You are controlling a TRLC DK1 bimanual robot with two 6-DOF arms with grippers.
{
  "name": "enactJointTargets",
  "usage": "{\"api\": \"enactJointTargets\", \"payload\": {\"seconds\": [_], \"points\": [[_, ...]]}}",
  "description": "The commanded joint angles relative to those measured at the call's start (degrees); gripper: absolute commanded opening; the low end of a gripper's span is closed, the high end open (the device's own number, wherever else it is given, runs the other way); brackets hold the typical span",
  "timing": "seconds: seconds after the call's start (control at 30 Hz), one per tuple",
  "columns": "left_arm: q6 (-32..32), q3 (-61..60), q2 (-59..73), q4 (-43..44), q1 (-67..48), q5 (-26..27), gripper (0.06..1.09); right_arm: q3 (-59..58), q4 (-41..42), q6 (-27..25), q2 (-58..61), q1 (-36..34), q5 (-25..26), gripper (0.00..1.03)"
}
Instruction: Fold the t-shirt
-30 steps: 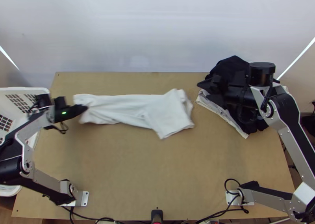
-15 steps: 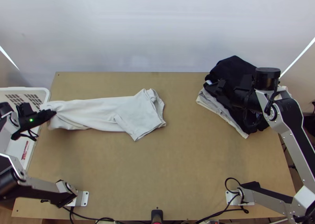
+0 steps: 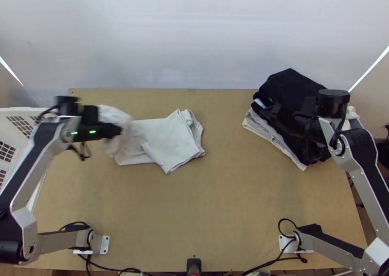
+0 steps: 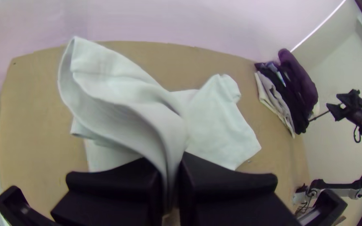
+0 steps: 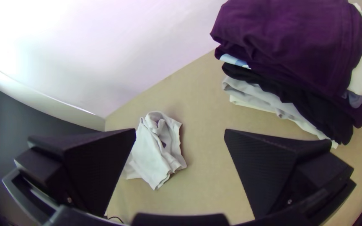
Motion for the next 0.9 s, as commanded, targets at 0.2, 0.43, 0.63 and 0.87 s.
{"api": "enactJointTargets", "payload": {"seconds": [0.2,0.43,0.63,0.87], "points": [[-8.79,12.51,16.54,2.34,-21.68,-8.04,0.09,-4.58,-0.33,-0.24,-5.77,-1.05,0.53,0.98],[-11.42,21.29,24.71,2.70,-25.55,-9.89,0.09,-9.06,-0.33,0.20,-9.03,-0.79,0.44,0.98],[-14.15,29.03,31.04,2.61,-30.12,-10.33,0.10,-10.38,-0.24,0.38,-9.47,-0.52,0.44,0.98],[-16.70,39.75,32.89,4.19,-34.78,-10.15,1.04,-13.28,0.11,1.25,-8.94,0.79,0.53,0.98]]}}
